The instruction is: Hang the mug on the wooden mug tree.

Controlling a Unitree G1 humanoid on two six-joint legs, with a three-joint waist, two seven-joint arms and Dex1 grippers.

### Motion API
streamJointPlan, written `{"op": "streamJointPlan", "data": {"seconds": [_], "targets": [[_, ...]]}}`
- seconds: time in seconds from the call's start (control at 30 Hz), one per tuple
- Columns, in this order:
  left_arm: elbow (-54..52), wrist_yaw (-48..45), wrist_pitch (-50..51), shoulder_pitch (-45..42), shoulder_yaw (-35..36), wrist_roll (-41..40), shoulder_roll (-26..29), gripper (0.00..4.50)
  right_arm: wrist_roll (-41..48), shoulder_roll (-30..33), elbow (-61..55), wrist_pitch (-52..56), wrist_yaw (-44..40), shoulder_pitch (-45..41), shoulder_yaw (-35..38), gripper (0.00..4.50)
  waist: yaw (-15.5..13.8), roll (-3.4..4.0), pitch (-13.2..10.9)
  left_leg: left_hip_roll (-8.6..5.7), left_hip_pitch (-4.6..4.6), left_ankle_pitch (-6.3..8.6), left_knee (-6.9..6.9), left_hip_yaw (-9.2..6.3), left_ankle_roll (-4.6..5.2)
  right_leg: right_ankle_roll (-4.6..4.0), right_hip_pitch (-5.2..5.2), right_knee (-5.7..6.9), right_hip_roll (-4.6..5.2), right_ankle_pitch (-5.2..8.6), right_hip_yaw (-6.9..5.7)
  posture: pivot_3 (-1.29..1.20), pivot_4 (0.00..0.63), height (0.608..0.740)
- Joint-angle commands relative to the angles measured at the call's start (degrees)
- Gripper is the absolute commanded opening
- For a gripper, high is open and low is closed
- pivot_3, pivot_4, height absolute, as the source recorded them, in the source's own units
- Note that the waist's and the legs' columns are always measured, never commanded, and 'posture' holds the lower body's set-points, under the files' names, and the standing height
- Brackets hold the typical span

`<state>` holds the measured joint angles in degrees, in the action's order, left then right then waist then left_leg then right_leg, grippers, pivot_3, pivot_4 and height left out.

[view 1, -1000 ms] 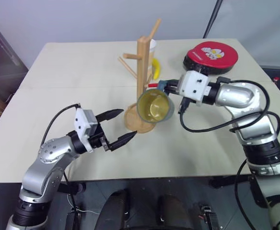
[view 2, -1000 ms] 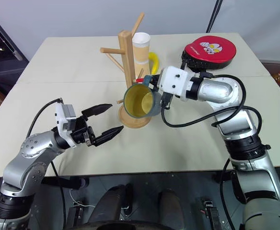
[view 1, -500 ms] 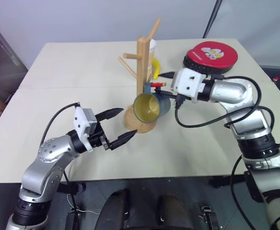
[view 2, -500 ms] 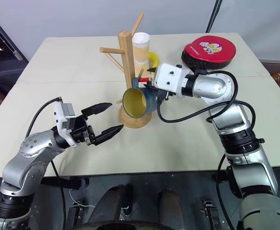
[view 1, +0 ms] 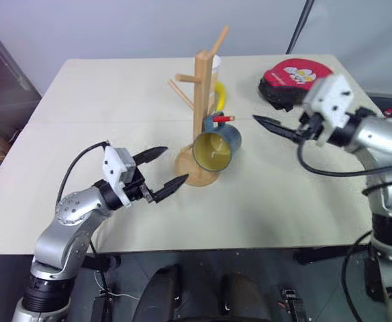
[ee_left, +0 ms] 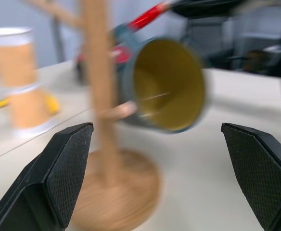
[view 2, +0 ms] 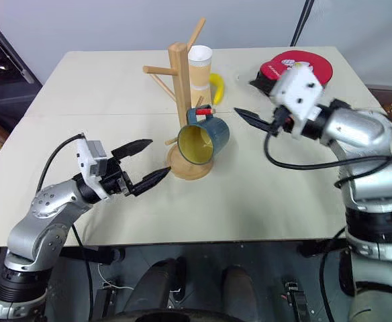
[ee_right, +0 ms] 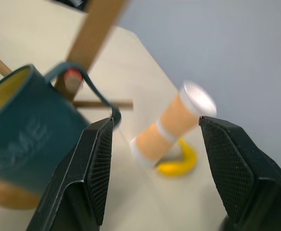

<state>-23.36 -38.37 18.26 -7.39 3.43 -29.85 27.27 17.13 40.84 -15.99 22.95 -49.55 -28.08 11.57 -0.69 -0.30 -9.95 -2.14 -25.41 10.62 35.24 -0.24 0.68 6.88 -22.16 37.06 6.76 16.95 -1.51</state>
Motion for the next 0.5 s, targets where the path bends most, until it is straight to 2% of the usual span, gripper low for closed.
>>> {"op": "streamJointPlan", "data": {"seconds": [0.03, 0.23, 0.37, 0.5], "targets": [[1.94, 4.47, -2.90, 0.60, 2.89, 2.80, -1.91, 4.50, 3.94, -4.22, 0.02, -0.24, 3.46, 5.79, 4.06, 2.93, 0.10, -0.02, 0.00, 0.00, 0.01, 0.00, 0.00, 0.00, 0.00, 0.00, 0.00, 0.01, 0.00, 0.00, 0.00, 0.00, 0.150, 0.740], [8.59, 13.89, -6.68, 1.92, 6.05, 9.36, -6.03, 4.50, -0.22, -15.13, 10.40, -13.68, 11.51, 14.90, 3.59, 2.93, 0.10, 0.00, 0.00, -0.01, 0.00, 0.00, 0.00, 0.02, 0.00, 0.03, -0.05, 0.07, -0.04, -0.02, -0.04, 0.00, 0.150, 0.740], [10.96, 16.05, -8.74, 3.79, 6.67, 11.46, -7.04, 4.50, -0.81, -18.75, 15.14, -19.18, 13.78, 16.45, 3.10, 2.93, 0.09, 0.01, 0.00, -0.03, 0.01, 0.00, 0.00, 0.04, 0.00, 0.04, -0.05, 0.09, -0.09, -0.02, -0.05, 0.00, 0.150, 0.740], [11.83, 15.93, -10.14, 5.30, 6.94, 11.75, -7.43, 4.50, -0.43, -19.34, 18.10, -22.13, 13.42, 16.58, 2.83, 2.93, 0.08, 0.01, 0.00, -0.02, 0.02, 0.00, 0.00, 0.04, 0.00, 0.05, -0.04, 0.10, -0.19, -0.02, -0.05, 0.00, 0.150, 0.740]]}}
